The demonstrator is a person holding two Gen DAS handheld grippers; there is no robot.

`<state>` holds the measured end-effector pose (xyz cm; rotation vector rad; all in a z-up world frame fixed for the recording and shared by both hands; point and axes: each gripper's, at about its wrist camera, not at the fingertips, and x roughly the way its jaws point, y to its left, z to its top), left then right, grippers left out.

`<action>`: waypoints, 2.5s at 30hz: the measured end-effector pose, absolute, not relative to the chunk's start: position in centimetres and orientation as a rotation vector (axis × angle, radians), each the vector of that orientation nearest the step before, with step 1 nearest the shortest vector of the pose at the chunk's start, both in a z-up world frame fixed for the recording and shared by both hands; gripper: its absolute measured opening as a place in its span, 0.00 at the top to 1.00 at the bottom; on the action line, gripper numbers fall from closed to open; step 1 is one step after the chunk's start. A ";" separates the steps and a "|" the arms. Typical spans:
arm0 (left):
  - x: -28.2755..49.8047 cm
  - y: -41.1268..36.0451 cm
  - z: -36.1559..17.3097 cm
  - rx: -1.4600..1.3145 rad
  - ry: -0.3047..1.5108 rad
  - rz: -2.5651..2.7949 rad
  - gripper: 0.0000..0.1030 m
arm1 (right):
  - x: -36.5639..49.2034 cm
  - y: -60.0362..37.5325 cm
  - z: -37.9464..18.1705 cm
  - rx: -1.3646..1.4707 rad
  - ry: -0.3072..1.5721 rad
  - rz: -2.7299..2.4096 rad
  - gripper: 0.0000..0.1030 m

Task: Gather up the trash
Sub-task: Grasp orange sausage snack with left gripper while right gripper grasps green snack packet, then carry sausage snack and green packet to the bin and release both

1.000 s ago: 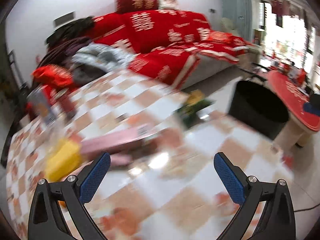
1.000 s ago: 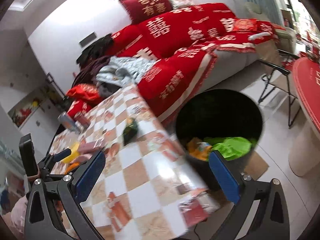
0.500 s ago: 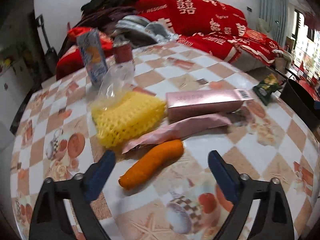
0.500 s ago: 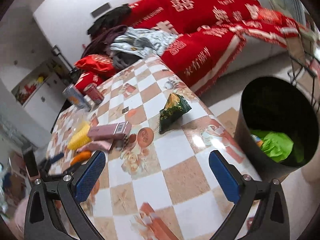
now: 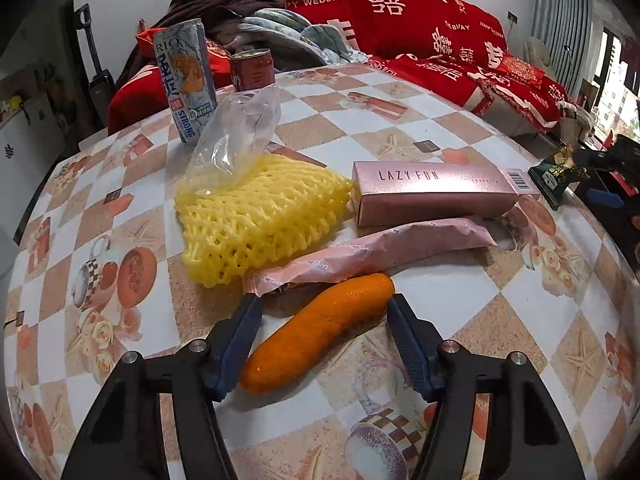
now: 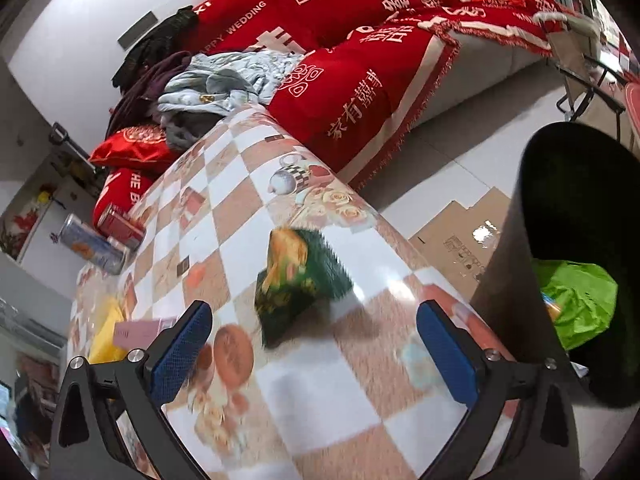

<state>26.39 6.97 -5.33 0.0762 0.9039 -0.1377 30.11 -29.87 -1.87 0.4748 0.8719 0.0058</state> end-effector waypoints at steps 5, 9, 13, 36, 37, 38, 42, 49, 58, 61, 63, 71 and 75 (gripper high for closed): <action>26.2 6.8 -5.2 0.081 0.896 -0.152 0.00 | 31.7 -29.1 -2.7 0.466 0.900 0.029 0.44; 25.7 6.9 -5.2 0.092 0.881 -0.137 0.00 | 31.4 -28.0 -2.3 0.450 0.893 0.059 0.86; 25.2 7.4 -5.0 0.070 0.874 -0.145 0.00 | 30.1 -27.0 -1.1 0.423 0.880 0.101 0.87; 18.4 4.7 -1.0 0.015 0.824 -0.277 0.00 | 18.9 -26.5 2.5 0.438 0.822 0.232 0.87; 18.2 4.2 -0.8 0.018 0.821 -0.288 0.00 | 18.6 -26.7 2.5 0.441 0.820 0.231 0.87; 18.0 3.5 -0.5 0.022 0.816 -0.303 0.00 | 18.1 -27.0 2.5 0.445 0.816 0.229 0.87; 17.6 1.0 0.6 0.040 0.797 -0.348 0.00 | 16.3 -28.7 3.0 0.455 0.791 0.212 0.87; 17.6 -4.1 2.3 0.063 0.770 -0.432 0.00 | 13.6 -32.4 3.9 0.485 0.743 0.166 0.87; 18.3 -11.9 4.1 0.100 0.744 -0.553 0.00 | 11.6 -38.0 4.7 0.531 0.682 0.100 0.87; 18.8 -14.8 4.6 0.125 0.738 -0.592 0.00 | 11.3 -39.6 4.7 0.546 0.669 0.083 0.87; 19.1 -16.6 4.8 0.138 0.734 -0.609 0.00 | 11.0 -40.6 4.7 0.554 0.662 0.073 0.87; 21.5 -22.8 5.0 0.178 0.728 -0.648 0.00 | 10.4 -44.6 4.7 0.588 0.620 0.024 0.87; 22.6 -25.6 4.2 0.207 0.747 -0.655 0.00 | 10.5 -46.3 4.5 0.607 0.612 0.002 0.87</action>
